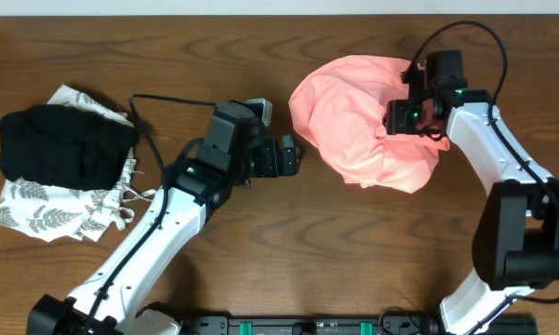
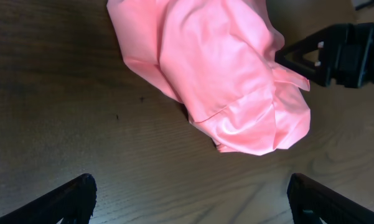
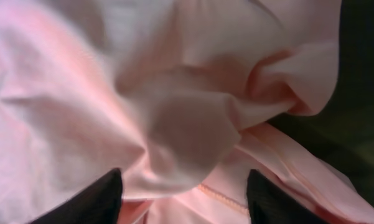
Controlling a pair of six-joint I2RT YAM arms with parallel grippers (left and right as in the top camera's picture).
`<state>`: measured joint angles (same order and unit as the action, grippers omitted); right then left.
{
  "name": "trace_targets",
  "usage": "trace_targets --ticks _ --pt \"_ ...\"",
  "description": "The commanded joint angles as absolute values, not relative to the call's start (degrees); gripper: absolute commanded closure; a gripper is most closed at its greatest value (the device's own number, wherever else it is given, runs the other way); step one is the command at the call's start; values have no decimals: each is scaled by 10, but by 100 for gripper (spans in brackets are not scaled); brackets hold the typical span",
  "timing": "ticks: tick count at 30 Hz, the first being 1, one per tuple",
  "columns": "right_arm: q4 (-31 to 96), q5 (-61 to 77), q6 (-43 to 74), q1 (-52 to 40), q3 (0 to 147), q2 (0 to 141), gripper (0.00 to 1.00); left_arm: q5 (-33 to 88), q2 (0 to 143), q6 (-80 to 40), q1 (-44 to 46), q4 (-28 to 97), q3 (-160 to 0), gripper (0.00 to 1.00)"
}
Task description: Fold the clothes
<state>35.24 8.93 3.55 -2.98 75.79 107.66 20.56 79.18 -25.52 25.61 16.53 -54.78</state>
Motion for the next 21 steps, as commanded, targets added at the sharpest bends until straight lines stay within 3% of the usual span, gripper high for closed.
trace_targets --ticks 1,3,5,21 --pt "343 84 51 -34 763 1118 64 199 786 -252 255 169 -555 2" --pt "334 102 56 -34 763 1126 89 199 786 -252 255 172 -555 2" --pt "332 125 55 -34 765 1120 99 199 786 -252 255 176 -555 2" --pt "466 124 -24 -34 855 825 99 198 786 -251 255 179 -555 2"
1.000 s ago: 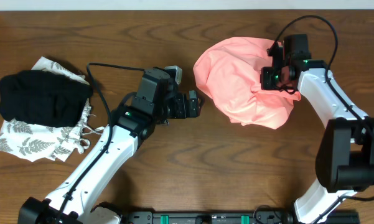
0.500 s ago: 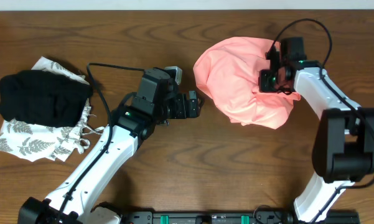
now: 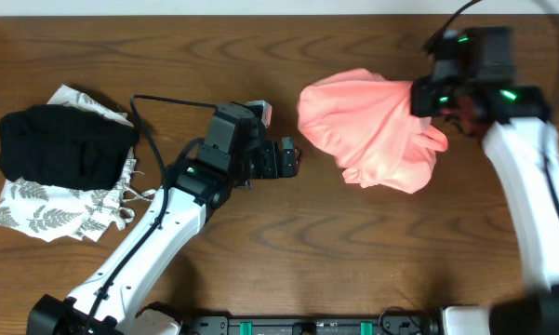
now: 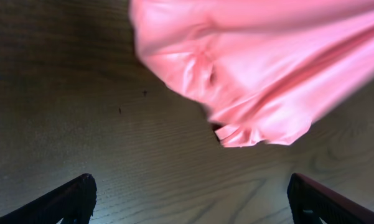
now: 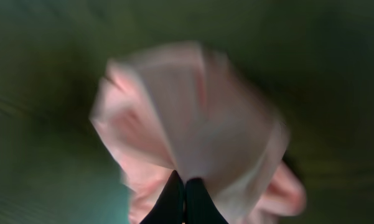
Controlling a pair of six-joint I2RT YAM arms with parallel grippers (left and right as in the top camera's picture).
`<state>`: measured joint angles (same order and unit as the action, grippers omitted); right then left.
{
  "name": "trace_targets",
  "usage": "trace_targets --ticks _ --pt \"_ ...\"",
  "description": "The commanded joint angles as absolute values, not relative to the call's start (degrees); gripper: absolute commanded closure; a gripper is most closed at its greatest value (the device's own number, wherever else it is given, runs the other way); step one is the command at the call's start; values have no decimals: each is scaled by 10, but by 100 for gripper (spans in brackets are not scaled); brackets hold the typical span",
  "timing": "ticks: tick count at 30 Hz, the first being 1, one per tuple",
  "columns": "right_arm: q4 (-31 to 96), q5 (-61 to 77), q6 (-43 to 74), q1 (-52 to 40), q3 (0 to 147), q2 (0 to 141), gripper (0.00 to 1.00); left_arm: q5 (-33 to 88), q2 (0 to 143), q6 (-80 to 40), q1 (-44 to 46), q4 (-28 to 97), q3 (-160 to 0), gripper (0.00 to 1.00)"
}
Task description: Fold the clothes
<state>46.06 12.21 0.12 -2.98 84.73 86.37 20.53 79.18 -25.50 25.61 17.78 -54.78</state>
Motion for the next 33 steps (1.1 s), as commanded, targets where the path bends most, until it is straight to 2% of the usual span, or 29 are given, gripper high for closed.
trace_targets --ticks 1,8,13,20,25,26,30,33 --pt "468 124 -24 -34 855 817 99 198 786 -251 255 178 -555 2" --pt "522 121 -56 -34 854 821 99 198 786 -251 255 177 -555 2" --pt "560 44 -81 -34 855 818 99 198 786 -251 255 177 -555 2" --pt "565 152 -119 -54 853 854 99 198 786 -251 255 167 -555 2" --pt "541 160 -125 -110 853 915 98 198 786 -251 255 167 -555 2" --pt "536 146 -125 -122 853 930 95 198 786 -251 255 167 -555 2" --pt "532 51 -102 -140 854 969 61 198 786 -251 255 167 -555 2" --pt "536 8 -81 -127 854 971 53 198 786 -251 255 172 -555 2"
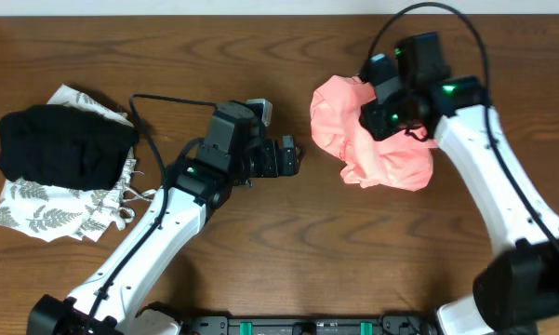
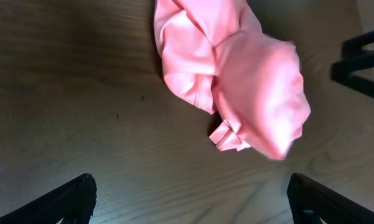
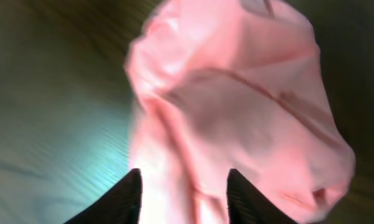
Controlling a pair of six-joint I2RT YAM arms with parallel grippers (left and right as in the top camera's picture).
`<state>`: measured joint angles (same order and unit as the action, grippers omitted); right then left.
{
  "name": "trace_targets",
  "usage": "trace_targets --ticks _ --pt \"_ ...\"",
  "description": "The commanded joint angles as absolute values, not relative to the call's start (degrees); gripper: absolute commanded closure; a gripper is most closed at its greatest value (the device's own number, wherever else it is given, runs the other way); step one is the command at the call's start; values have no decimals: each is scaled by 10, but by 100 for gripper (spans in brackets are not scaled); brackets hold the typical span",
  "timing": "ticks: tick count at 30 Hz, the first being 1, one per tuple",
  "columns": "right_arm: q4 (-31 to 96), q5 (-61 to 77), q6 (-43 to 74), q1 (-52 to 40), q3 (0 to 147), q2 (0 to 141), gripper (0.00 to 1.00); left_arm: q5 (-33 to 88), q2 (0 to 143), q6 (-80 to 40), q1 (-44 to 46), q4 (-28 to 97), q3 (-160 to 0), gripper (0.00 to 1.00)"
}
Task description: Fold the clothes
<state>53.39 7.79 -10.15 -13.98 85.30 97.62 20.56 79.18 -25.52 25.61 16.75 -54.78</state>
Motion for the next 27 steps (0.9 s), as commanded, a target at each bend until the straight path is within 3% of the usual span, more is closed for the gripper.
trace_targets --ticks 1,4,11,19,27 --pt "540 9 -82 -119 854 968 50 198 786 -251 255 173 -555 2" --pt "576 10 -82 -99 853 967 41 198 786 -251 255 175 -555 2" --pt "602 54 -37 -94 809 983 40 198 786 -251 255 173 -555 2" --pt "529 138 90 -94 706 997 40 198 786 -251 255 173 -555 2" --pt "426 138 201 -94 650 997 38 198 786 -251 255 175 -555 2"
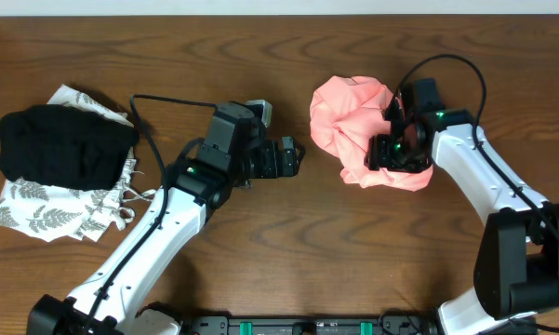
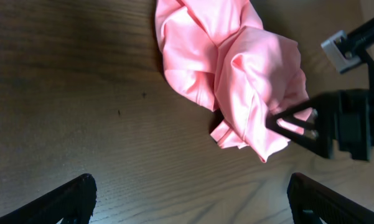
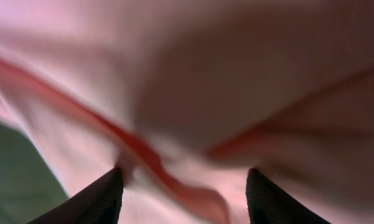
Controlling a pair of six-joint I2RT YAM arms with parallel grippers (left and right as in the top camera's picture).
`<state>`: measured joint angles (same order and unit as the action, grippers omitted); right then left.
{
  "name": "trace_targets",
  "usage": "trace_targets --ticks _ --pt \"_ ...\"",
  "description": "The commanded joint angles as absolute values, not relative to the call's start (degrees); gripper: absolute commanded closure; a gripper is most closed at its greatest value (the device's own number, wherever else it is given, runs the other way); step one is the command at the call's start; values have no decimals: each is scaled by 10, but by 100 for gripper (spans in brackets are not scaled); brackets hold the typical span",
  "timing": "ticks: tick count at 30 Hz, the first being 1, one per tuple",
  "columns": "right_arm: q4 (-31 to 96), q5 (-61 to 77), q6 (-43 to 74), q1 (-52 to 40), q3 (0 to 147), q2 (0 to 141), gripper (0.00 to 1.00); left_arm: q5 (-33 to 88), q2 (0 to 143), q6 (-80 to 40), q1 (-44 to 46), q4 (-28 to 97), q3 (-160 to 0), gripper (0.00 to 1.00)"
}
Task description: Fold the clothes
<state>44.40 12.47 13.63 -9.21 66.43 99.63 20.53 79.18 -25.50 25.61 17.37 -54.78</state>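
A crumpled pink garment [image 1: 358, 126] lies in a heap right of the table's middle; the left wrist view shows it too [image 2: 236, 74]. My right gripper [image 1: 392, 154] is open and pressed into the heap's right side. Blurred pink cloth [image 3: 193, 93] fills its view and lies between the spread fingers [image 3: 93, 199]. My left gripper [image 1: 293, 156] hovers open over bare wood left of the heap, with nothing between its fingers [image 2: 71, 199]. The right gripper also shows as a dark shape [image 2: 311, 124] against the garment.
At the far left a black garment [image 1: 65, 144] lies on a white leaf-patterned cloth [image 1: 46, 214]. A black cable [image 1: 167, 100] loops over the left arm. The brown wooden table [image 1: 288, 251] is in front of the heap.
My right gripper was open above the heap's upper middle; now it sits lower, pushed into the heap's right side. The garment is bunched slightly tighter. The left arm has not moved.
The pink garment lay spread wider with my right gripper open on its right part. Then the gripper was shut on it and held it up at the right. Then it was open over a dropped, tighter heap, and now presses into that heap.
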Motion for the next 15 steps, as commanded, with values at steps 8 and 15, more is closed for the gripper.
trace_targets --ticks 8,15 --pt "379 84 209 -79 648 997 43 198 786 -251 255 180 -555 2" --pt "379 96 177 -17 667 981 46 198 786 -251 255 180 -555 2"
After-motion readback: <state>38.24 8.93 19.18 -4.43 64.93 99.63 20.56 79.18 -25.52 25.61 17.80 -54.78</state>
